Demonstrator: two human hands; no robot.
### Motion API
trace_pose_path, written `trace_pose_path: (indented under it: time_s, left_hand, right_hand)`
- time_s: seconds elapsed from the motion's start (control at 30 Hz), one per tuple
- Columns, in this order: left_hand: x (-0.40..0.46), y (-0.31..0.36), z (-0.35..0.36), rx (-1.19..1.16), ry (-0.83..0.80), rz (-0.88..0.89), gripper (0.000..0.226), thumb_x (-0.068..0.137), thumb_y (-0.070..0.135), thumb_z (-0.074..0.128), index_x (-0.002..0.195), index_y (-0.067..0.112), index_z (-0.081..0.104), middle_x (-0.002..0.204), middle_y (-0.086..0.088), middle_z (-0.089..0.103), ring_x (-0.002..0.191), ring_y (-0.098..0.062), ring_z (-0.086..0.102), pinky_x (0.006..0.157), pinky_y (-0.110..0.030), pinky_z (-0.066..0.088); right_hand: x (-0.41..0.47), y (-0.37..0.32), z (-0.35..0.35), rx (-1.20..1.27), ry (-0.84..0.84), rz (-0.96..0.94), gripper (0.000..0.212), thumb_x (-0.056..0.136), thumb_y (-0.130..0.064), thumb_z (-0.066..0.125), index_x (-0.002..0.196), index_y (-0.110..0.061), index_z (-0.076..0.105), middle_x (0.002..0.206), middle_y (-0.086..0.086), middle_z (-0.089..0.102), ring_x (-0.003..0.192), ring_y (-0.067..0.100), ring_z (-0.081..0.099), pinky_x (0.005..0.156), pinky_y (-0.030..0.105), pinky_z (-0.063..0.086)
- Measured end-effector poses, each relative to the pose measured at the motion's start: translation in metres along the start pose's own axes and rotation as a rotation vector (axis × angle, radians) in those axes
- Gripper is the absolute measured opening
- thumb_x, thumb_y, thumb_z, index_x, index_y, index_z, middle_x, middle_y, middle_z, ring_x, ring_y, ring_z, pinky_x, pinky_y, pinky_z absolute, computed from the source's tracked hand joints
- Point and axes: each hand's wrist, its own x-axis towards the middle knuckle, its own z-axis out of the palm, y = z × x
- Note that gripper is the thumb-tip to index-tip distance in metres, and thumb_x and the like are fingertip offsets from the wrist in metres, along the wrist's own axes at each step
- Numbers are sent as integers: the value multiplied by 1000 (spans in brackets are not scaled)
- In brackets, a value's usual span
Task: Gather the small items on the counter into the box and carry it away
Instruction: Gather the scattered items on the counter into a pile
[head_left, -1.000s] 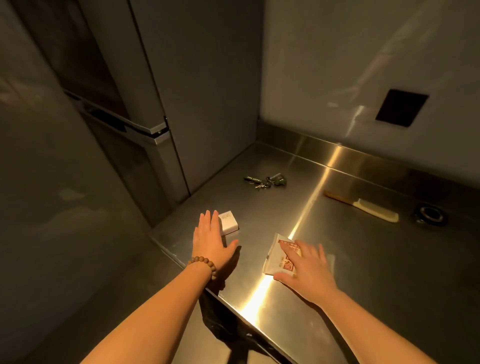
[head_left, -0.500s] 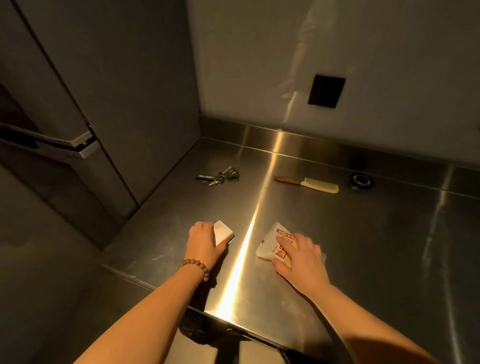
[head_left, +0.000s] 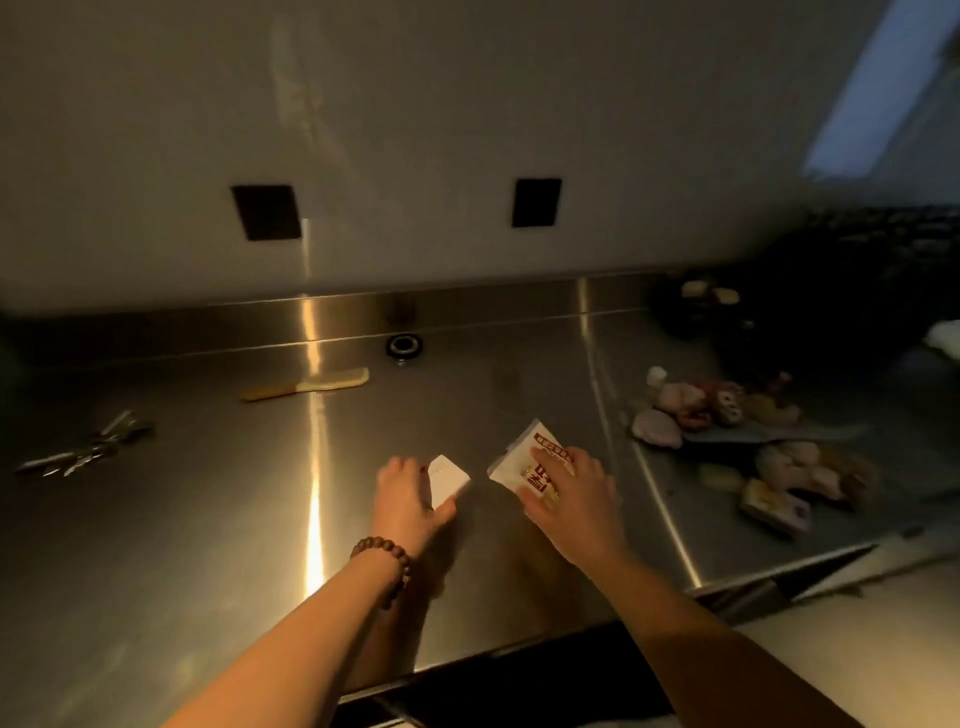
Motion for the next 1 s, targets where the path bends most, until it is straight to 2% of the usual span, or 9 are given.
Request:
trace_pose_path:
  time_s: [0.13,0.27,0.47,0.63,0.83,1.0]
  left_hand:
    - [-5,85,60,-55,-76,29,56,75,41,71,121,19,48,122,1,44,114,-17,42,100,-35,41]
    - [-14,157,115,-70,-108,42,54,74,42,71,118,19,49,119,0,45,111,-17,42,97,-34,40]
    - [-18,223,170,-71,-172,71,56,76,40,70,121,16,48,122,-3,45,112,-20,42,93,-28,35]
    - [-19,247,196,-15,-226,87,59,79,44,68,125,15,46,125,-3,45,115,-20,41,96,-29,36]
    - [4,257,201,-4,-217,108,58,83,42,64,130,14,44,130,-6,44,118,-22,41,99,-30,34]
    - [24,259,202,-43,-280,160,57,84,35,65,132,13,44,135,-7,44,123,-24,39,105,-32,31]
  right_hand:
    - [-9,93,-44,36,88,45,61,77,-67,39,131,-39,40,130,1,47,113,21,47,94,47,44]
    - [-16,178,-80,-7,133,74,55,80,-63,46,125,-32,47,122,4,55,107,22,52,91,45,47]
    - [-16,281,-124,-74,125,117,57,82,-56,55,131,-29,46,138,5,46,121,25,44,99,45,42]
    - [-16,311,-139,107,206,178,56,80,-45,66,128,-24,48,130,12,47,118,29,45,97,50,44]
    - [-7,316,-136,83,183,174,56,81,-46,64,131,-26,48,133,11,45,121,27,42,99,45,42]
    - [22,312,-140,15,127,159,56,84,-52,57,134,-33,42,135,6,44,119,24,44,101,48,39]
